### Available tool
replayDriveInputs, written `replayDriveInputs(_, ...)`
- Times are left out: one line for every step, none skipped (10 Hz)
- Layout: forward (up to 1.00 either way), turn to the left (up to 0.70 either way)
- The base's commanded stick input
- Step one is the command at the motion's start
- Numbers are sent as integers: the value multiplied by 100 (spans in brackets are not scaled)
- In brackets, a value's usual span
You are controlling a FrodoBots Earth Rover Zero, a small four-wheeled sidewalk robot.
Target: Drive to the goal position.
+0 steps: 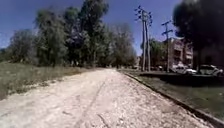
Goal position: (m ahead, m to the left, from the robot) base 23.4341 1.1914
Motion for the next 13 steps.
replayDriveInputs(85, 0)
replayDriveInputs(85, 0)
replayDriveInputs(85, 0)
replayDriveInputs(85, 0)
replayDriveInputs(85, 0)
replayDriveInputs(85, 0)
replayDriveInputs(85, 0)
replayDriveInputs(85, 0)
replayDriveInputs(85, 0)
replayDriveInputs(85, 0)
replayDriveInputs(85, 0)
replayDriveInputs(85, 0)
replayDriveInputs(85, 0)
